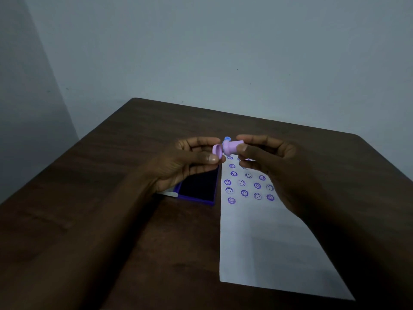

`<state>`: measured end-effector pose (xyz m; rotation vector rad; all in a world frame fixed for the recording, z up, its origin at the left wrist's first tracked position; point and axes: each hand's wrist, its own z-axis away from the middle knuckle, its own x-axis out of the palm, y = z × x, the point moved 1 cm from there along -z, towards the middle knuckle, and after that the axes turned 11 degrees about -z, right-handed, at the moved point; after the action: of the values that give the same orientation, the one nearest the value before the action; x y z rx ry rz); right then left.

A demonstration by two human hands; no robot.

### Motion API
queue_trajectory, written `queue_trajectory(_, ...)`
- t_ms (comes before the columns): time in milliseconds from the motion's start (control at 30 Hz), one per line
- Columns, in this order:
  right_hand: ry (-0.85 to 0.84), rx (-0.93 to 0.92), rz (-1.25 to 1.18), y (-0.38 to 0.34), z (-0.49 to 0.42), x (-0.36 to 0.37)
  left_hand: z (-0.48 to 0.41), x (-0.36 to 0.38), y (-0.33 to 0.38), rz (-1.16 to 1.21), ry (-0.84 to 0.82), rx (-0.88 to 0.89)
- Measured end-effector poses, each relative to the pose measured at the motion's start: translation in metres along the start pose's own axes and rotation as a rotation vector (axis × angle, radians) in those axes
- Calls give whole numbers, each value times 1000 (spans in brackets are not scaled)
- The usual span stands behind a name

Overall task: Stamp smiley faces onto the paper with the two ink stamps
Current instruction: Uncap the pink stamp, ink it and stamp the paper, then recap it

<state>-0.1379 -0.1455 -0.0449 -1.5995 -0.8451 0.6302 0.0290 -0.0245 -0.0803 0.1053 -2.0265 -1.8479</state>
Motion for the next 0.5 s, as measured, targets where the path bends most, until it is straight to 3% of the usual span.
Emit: queue_trajectory(500,10,-33,40,7,0,6,-2,0,-2,-7,15,34)
